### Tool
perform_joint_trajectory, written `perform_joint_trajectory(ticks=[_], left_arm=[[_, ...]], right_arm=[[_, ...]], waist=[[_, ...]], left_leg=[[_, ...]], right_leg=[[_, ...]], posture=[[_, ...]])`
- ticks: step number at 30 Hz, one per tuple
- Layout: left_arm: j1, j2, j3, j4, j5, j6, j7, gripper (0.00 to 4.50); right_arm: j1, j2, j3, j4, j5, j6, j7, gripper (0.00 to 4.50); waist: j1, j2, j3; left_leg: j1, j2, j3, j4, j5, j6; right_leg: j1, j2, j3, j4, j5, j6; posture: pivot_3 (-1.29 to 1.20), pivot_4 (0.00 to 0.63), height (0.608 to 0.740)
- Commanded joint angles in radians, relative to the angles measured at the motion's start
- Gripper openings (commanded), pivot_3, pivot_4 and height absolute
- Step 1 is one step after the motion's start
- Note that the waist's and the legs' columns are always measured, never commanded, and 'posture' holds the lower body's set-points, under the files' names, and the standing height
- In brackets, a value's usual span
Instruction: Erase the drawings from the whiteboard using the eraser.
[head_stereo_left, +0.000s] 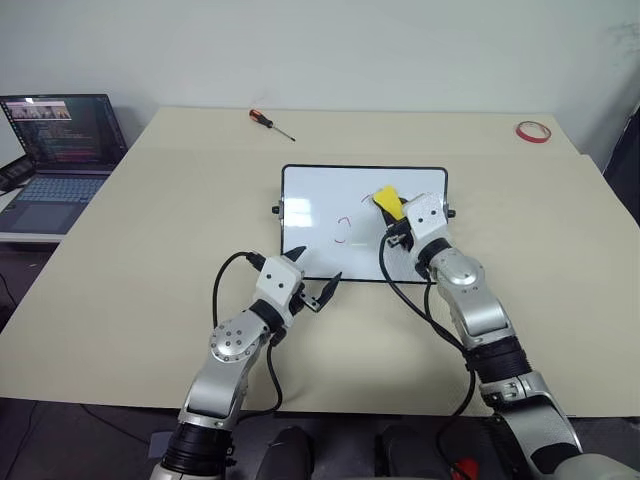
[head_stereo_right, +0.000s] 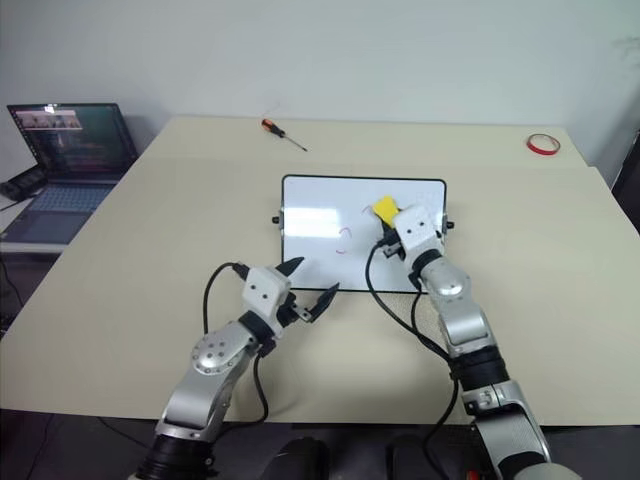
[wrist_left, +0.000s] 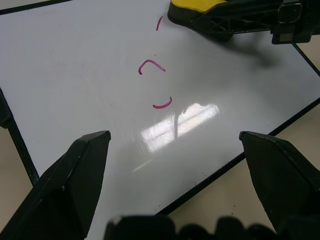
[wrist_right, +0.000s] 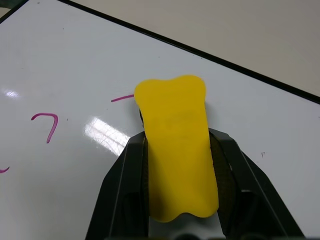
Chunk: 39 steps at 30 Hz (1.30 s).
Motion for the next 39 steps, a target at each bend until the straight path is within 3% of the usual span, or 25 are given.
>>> perform_joint_trajectory(ticks=[1,10,18,24,28,34,39], left_arm=[[0.007,-0.001,0.001,-0.062,0.001,0.004,0.014,4.5],[0.032,-0.002,0.004,-0.085,0.002,0.021,0.029,4.5],[0.073,-0.001,-0.001,-0.116,0.001,0.035,0.038,4.5],[0.072,0.003,0.005,-0.114,0.0,0.038,0.039,4.5],[0.064,0.001,0.002,-0.108,0.002,0.038,0.039,4.5],[0.058,-0.001,0.001,-0.104,0.001,0.038,0.037,4.5],[0.055,-0.001,0.001,-0.1,-0.001,0.037,0.036,4.5]], right_arm=[[-0.039,0.013,0.002,0.026,-0.008,-0.036,-0.007,1.27],[0.046,0.034,0.084,-0.054,-0.021,-0.026,0.072,1.27],[0.196,-0.048,0.219,-0.11,-0.084,-0.099,0.19,1.27],[0.12,-0.046,0.167,-0.038,-0.093,-0.125,0.136,1.27],[-0.036,-0.04,0.085,0.106,-0.122,-0.137,-0.024,1.27],[-0.113,-0.033,0.026,0.196,-0.15,-0.106,-0.158,1.27],[-0.068,-0.021,0.07,0.151,-0.129,-0.101,-0.084,1.27]], waist=[[0.0,0.0,0.0],[0.001,0.0,0.0],[0.003,0.0,0.0],[0.001,0.0,0.0],[0.002,0.0,0.0],[0.004,0.0,0.0],[0.005,0.0,0.0]], left_leg=[[0.0,0.0,0.0,0.0,0.0,0.0],[0.0,0.0,0.0,0.0,0.0,0.0],[0.0,0.0,0.0,0.0,0.0,0.0],[0.001,0.0,0.0,0.0,0.0,0.0],[0.002,0.0,0.0,0.0,0.0,0.0],[0.0,0.0,0.0,0.0,0.0,0.0],[0.002,0.0,-0.001,0.001,0.0,0.0]], right_leg=[[0.0,0.0,0.0,0.0,0.0,0.0],[0.0,0.0,0.0,0.0,0.0,0.0],[0.0,0.0,0.0,-0.001,0.0,0.0],[0.001,0.0,0.0,0.0,0.0,0.0],[0.001,0.0,0.0,0.0,0.0,0.0],[0.001,0.0,0.0,-0.001,0.0,0.0],[0.003,-0.001,0.0,0.0,0.0,0.0]], posture=[[0.0,0.15,0.74],[0.0,0.15,0.74],[0.0,0.15,0.74],[0.0,0.15,0.74],[0.0,0.15,0.74],[0.0,0.15,0.74],[0.0,0.15,0.74]])
